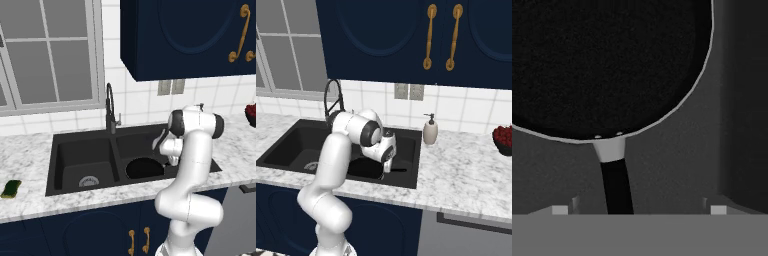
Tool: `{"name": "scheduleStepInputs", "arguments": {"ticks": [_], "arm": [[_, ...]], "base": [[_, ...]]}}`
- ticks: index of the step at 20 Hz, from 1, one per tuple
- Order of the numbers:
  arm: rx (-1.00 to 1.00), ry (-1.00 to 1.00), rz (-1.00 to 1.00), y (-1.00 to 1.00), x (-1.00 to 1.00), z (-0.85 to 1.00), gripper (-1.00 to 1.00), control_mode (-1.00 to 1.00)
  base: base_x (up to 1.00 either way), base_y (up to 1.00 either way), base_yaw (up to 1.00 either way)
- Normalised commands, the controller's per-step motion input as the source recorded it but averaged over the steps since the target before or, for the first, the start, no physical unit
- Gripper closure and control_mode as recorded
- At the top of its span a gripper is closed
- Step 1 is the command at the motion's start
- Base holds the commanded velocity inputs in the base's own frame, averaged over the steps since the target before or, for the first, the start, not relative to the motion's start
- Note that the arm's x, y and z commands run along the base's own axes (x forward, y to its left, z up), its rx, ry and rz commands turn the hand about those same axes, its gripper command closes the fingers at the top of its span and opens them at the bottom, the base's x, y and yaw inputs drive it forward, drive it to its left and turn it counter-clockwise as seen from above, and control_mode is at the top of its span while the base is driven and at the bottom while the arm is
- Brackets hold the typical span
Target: Pick the pan and sponge and place them into the sink. Then turn on the water.
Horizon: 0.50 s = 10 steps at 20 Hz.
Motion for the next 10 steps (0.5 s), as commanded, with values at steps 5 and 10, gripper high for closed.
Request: {"name": "scheduleStepInputs", "arguments": {"ticks": [5,10], "arm": [[0.00,0.00,0.00,0.00,-0.12,1.00,-1.00,-1.00],[0.00,0.00,0.00,0.00,-0.23,0.95,-1.00,-1.00]], "base": [[0.00,0.00,0.00],[0.00,0.00,0.00]]}}
